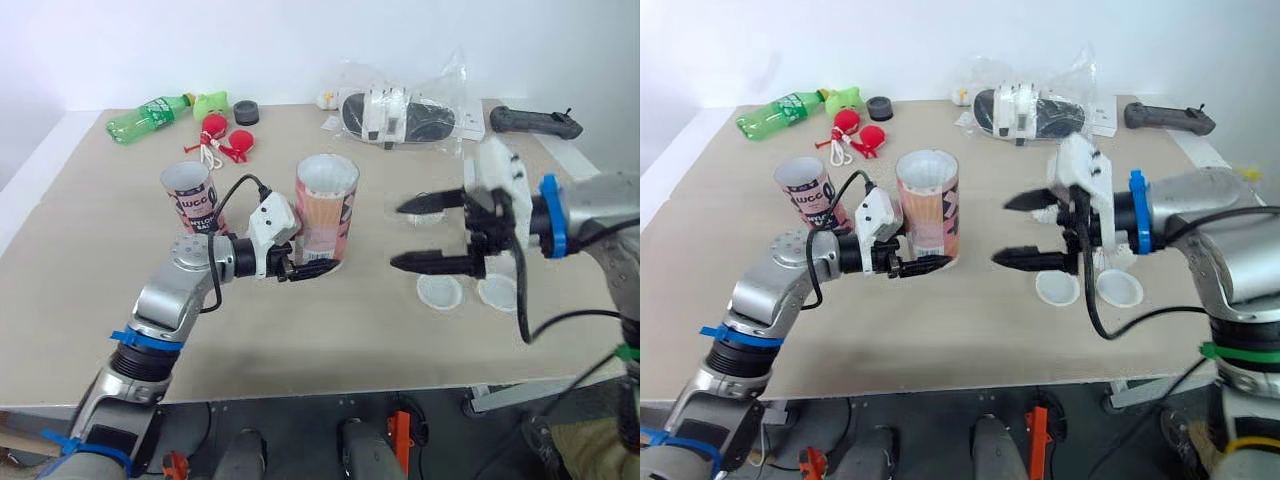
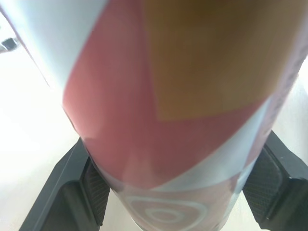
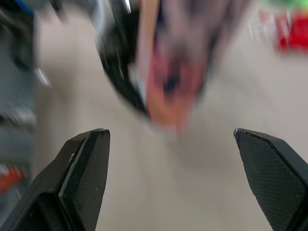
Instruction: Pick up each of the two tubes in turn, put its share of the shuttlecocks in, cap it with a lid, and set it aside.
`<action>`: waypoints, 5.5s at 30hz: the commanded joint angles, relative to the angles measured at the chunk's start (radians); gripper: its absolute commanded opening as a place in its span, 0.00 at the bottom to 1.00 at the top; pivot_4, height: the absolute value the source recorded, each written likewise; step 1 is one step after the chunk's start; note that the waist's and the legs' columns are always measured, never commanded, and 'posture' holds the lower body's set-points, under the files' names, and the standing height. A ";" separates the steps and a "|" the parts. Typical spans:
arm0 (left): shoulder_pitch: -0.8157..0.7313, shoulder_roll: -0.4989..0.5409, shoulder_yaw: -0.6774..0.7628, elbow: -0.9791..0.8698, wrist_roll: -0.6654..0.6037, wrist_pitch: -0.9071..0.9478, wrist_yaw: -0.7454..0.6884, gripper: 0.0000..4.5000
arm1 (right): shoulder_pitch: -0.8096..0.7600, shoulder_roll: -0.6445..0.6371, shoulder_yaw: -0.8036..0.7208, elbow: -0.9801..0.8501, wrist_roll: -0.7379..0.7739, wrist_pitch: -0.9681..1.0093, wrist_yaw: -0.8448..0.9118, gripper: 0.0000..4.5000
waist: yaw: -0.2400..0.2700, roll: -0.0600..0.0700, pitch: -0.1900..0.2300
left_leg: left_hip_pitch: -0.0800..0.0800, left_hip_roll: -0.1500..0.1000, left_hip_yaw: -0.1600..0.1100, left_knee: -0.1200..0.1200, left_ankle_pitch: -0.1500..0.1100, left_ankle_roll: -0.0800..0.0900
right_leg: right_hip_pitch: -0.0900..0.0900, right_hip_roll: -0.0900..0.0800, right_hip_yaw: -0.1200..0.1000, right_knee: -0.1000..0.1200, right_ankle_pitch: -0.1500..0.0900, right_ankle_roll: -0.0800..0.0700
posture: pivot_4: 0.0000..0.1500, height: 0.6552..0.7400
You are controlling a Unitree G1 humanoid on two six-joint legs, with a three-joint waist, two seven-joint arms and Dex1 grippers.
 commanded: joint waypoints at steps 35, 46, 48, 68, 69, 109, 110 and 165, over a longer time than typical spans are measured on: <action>0.173 -0.050 -0.069 0.324 0.127 -0.381 0.015 0.70 | -0.364 0.147 0.459 0.956 -0.622 -0.602 0.287 0.98 | -0.002 0.002 -0.001 | 0.005 0.000 0.002 -0.001 0.009 -0.012 | 0.003 0.001 0.003 0.000 0.009 0.000 | 1.00 1.00; 0.182 -0.039 -0.070 0.312 0.132 -0.384 0.014 0.70 | -0.413 0.254 0.477 1.185 -0.741 -0.725 0.248 0.83 | -0.011 0.002 -0.002 | 0.012 0.000 0.002 -0.002 0.009 -0.012 | 0.008 0.001 0.004 0.000 0.009 -0.001 | 1.00 1.00; 0.183 -0.039 -0.070 0.310 0.132 -0.383 0.014 0.70 | -0.418 0.270 0.475 1.200 -0.749 -0.727 0.243 0.61 | -0.021 0.002 -0.002 | 0.020 0.000 0.002 -0.003 0.009 -0.012 | 0.015 0.001 0.004 -0.001 0.008 -0.001 | 1.00 1.00; 0.186 -0.039 -0.075 0.301 0.139 -0.377 0.015 0.70 | -0.580 0.309 0.381 1.105 -0.488 -0.547 0.391 0.02 | -0.030 0.003 -0.002 | 0.021 0.000 0.002 -0.003 0.010 -0.012 | 0.016 0.001 0.006 -0.001 0.009 0.000 | 1.00 1.00; 0.188 -0.038 -0.076 0.300 0.140 -0.377 0.014 0.70 | -0.599 0.304 0.385 1.058 -0.414 -0.492 0.393 0.02 | -0.030 0.003 -0.002 | 0.020 0.000 0.002 -0.004 0.010 -0.012 | 0.016 0.001 0.006 -0.001 0.009 0.000 | 1.00 1.00; 0.169 -0.028 -0.112 0.332 0.176 -0.363 -0.008 0.70 | -0.953 0.538 0.687 1.047 -0.238 -0.297 0.393 0.02 | -0.028 0.003 -0.003 | 0.016 0.000 0.000 -0.006 0.008 -0.012 | 0.012 0.001 0.003 0.000 0.005 -0.001 | 1.00 1.00; 0.169 -0.029 -0.112 0.336 0.177 -0.366 -0.008 0.70 | -0.954 0.535 0.700 1.042 -0.233 -0.300 0.393 0.02 | -0.028 0.003 -0.003 | 0.016 0.000 0.000 -0.006 0.008 -0.012 | 0.012 0.001 0.002 0.000 0.005 -0.001 | 1.00 1.00; 0.197 -0.065 -0.136 0.334 0.186 -0.360 -0.005 0.70 | -1.052 0.510 0.887 1.034 -0.128 -0.399 0.393 0.02 | -0.024 0.003 -0.003 | 0.016 0.000 -0.001 -0.006 0.006 -0.015 | 0.013 0.000 0.001 -0.001 0.001 0.000 | 1.00 1.00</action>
